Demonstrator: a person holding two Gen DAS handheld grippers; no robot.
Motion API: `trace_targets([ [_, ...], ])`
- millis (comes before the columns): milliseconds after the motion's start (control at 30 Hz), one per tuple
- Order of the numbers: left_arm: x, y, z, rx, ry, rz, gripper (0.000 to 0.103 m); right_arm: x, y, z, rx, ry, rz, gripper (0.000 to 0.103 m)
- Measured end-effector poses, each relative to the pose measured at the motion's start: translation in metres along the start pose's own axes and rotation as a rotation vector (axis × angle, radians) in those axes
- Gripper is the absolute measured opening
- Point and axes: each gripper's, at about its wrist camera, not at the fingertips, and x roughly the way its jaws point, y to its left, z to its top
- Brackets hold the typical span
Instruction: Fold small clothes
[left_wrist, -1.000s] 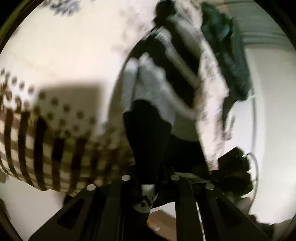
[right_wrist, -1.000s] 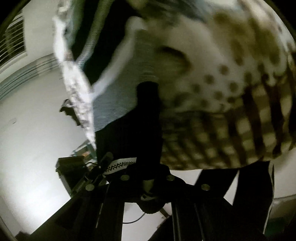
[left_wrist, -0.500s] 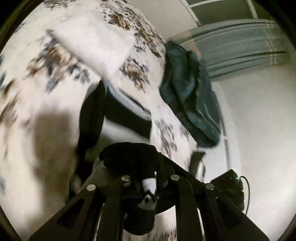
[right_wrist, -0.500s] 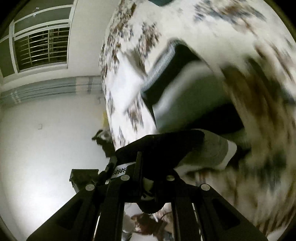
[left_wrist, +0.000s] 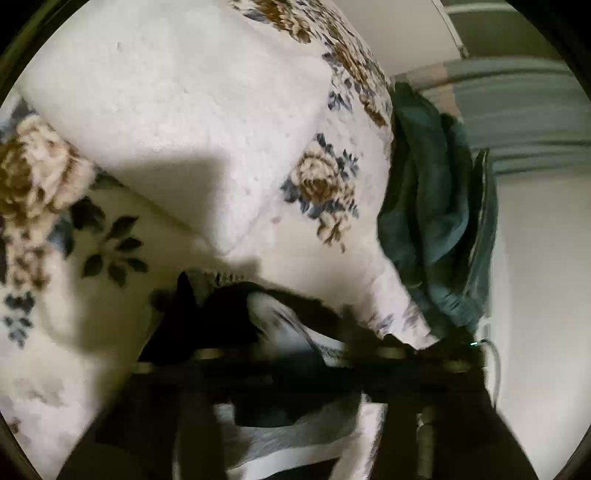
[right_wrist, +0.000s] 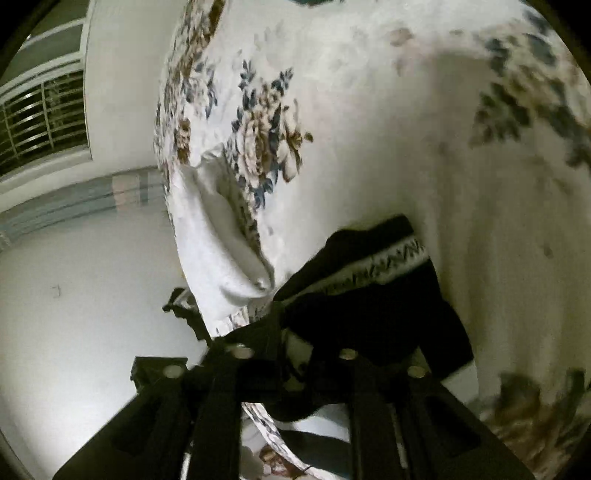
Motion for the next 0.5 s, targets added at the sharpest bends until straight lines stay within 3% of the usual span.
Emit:
trace_targets([
  [33, -0.002, 0.005, 0.002, -0.016, -0.023, -0.02, 0.071, 0.0, 0.001, 0.002, -0.009, -0.003, -0.003, 0.062],
  [67, -0.007, 0.009, 0.003, -0.029, -0.048, -0.024, 0.073, -0.002, 0.001, 0.005, -0.019, -0.015, -0.014, 0.075],
  [200, -0.026, 0.018, 0.002, -0.053, -0.104, -0.031, 0.074, -0.015, 0.002, 0.004, -0.076, -0.005, -0.062, 0.076],
  [267, -0.043, 0.018, -0.01, -0.024, -0.134, -0.012, 0.074, -0.024, 0.004, 0.001, -0.148, 0.007, -0.131, 0.089],
  [400, -0.078, 0.025, -0.057, 0.029, -0.177, 0.076, 0.074, -0.027, -0.004, -0.001, -0.279, 0.069, -0.244, 0.095],
  [500, -0.093, 0.04, -0.103, 0.003, -0.162, 0.102, 0.074, -0.014, -0.021, 0.004, -0.329, 0.155, -0.291, 0.101],
])
